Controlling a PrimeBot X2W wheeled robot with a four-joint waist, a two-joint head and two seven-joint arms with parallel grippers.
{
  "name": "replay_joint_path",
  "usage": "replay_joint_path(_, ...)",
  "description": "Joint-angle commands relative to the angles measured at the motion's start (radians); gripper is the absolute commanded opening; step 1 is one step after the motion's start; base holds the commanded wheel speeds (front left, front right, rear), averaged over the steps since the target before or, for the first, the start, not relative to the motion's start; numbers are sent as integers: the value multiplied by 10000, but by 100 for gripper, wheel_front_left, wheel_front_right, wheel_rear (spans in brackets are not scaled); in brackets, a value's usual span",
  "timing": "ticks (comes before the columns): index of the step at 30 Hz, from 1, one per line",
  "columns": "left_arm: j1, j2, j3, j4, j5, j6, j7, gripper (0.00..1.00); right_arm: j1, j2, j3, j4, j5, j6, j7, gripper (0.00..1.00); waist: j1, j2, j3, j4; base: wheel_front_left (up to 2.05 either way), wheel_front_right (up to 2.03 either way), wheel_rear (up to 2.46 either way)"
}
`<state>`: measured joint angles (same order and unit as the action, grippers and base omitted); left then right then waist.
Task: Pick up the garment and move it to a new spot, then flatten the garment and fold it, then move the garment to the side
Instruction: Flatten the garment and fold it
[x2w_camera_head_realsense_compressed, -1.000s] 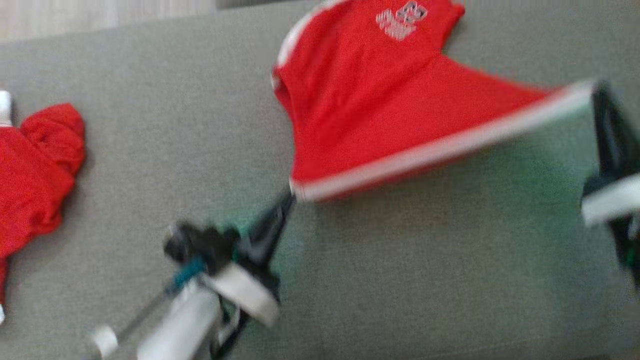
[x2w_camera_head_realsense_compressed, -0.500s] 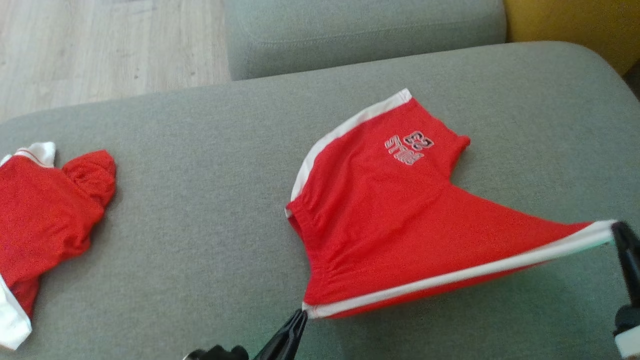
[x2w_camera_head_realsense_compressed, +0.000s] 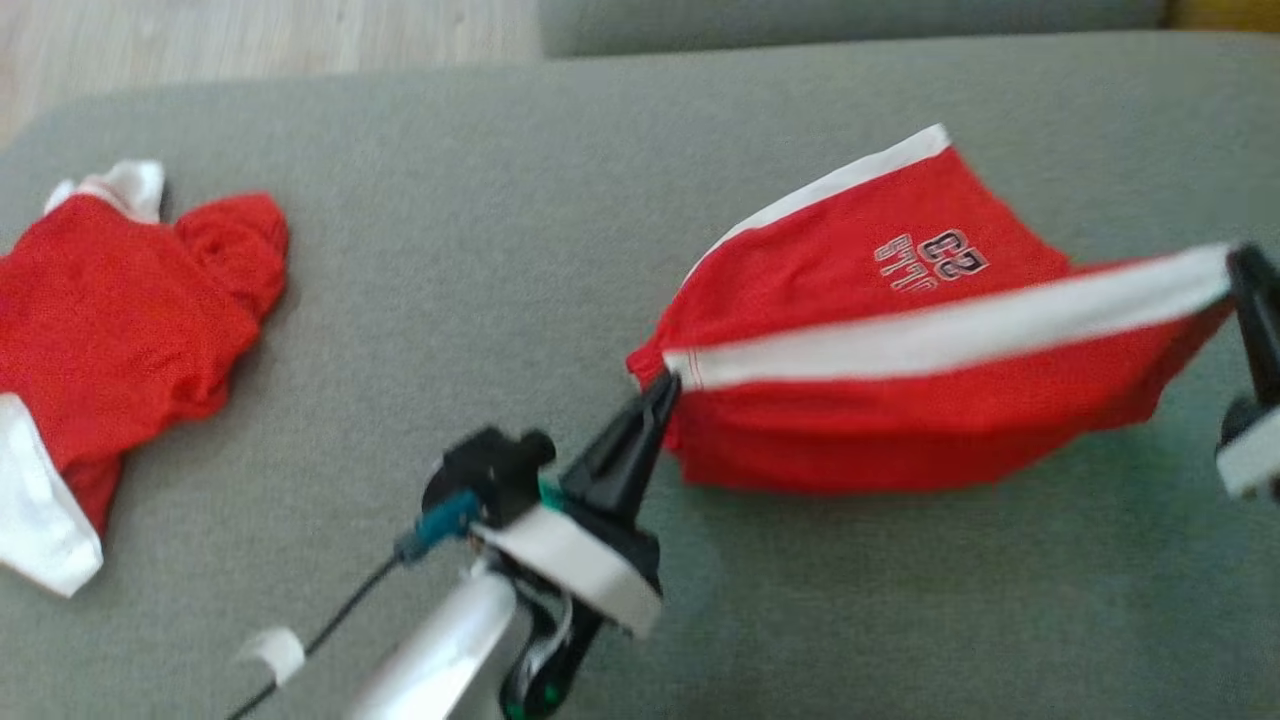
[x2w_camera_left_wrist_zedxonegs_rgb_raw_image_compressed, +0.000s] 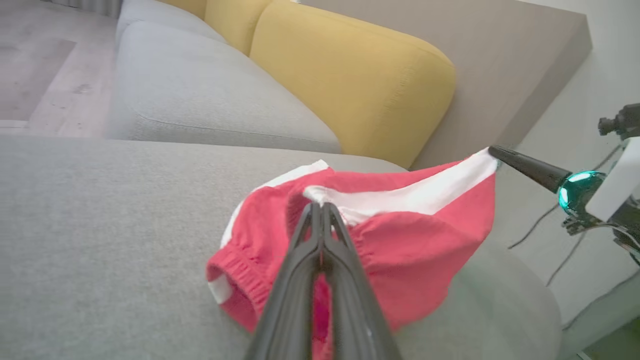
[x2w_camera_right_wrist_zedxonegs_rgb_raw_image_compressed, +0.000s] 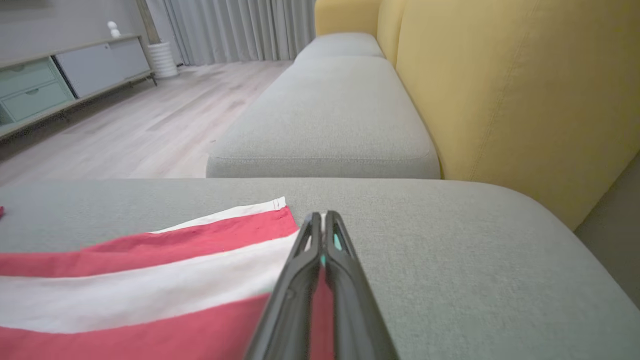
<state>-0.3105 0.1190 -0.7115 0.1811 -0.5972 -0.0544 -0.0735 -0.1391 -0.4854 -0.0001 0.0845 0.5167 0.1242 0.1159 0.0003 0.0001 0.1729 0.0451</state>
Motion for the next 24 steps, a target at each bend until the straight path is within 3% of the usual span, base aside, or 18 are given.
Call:
replay_joint_path(1,-662,-112,471,84,-3,-15,-204,0,-817,-434,249,173,-90,65,141,0,-3,-1,589,449,0,0,0)
replay_joint_path(13,-1997,-550,508,1496,93,493,-639,0,-4310,-893,2210,2963,-104,65,114,0,-3,-1,1562,1092,0,0,0)
replay_joint_path(24,-2779,-664,295,2202,-232,589,-1030,0,-6523,-1041,4067,5095,375,65,-509,0,-3,-1,2110,1489,0,0,0)
